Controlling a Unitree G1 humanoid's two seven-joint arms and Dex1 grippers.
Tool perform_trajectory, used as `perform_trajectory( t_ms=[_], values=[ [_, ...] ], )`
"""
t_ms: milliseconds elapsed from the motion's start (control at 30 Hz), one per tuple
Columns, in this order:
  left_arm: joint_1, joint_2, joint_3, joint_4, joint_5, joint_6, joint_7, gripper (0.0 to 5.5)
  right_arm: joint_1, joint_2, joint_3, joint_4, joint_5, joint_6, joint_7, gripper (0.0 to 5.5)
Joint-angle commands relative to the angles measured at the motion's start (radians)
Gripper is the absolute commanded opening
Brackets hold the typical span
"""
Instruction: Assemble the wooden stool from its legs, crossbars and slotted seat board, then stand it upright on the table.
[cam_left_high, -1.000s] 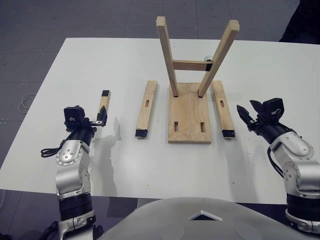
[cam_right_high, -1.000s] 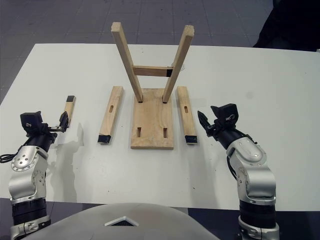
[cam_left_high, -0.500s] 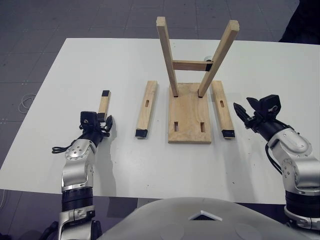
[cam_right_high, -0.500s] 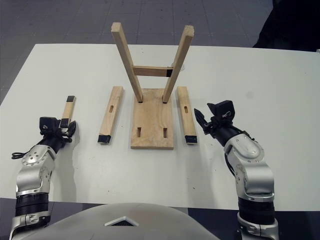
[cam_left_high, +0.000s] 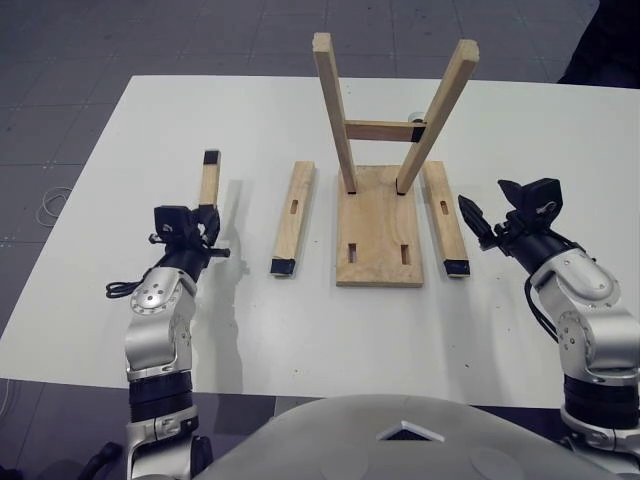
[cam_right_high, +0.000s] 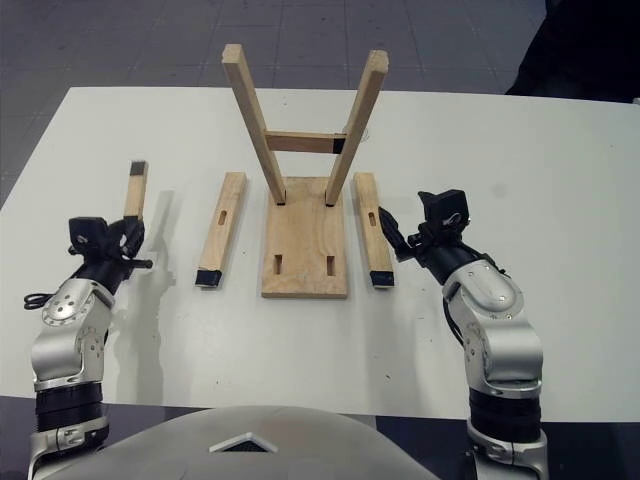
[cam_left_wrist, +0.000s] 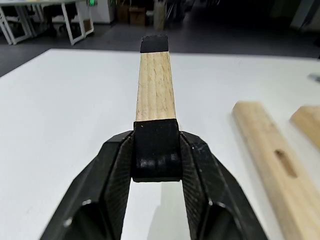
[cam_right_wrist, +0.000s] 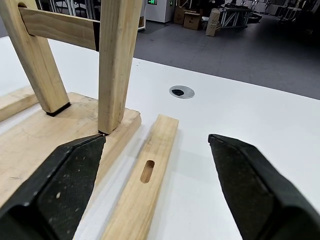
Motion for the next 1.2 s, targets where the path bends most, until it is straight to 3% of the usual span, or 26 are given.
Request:
perform_trajectory(
  t_ms=[33,167,233,433,700,967,1200],
  values=[
    [0.005,0.000,0.076,-0.184,-0.349,0.110,-0.139,1.33,-0.036,0.043,-0.131,-0.022,0.402,0.291,0.061,3.85],
    [0.048,0.098,0.057,-0.329,-0.506,0.204,-0.242,1.32,-0.129,0.018,-0.237,0.022,0.757,0.469,0.036,3.85],
    [0.051,0.141,0.029,-0.379,-0.515,0.225,-0.269,1.32,-0.187,0.000,-0.249,0.052,0.830,0.507,0.007,3.85],
    [0.039,0.279,-0.135,-0.416,-0.178,0.086,-0.281,1.32,-0.269,-0.014,-0.215,0.088,0.894,0.535,-0.079,3.85],
    [-0.022,0.198,-0.339,-0.326,0.270,-0.333,-0.144,1.32,-0.271,0.094,-0.192,0.135,1.130,0.494,-0.256,3.85],
    [-0.032,0.097,-0.460,-0.267,0.254,-0.408,-0.164,1.32,-0.345,0.124,-0.095,0.150,1.175,0.434,-0.172,3.85],
    [-0.038,0.075,-0.484,-0.268,0.247,-0.405,-0.164,1.32,-0.420,0.177,-0.042,0.217,1.137,0.360,-0.135,3.85]
  ],
)
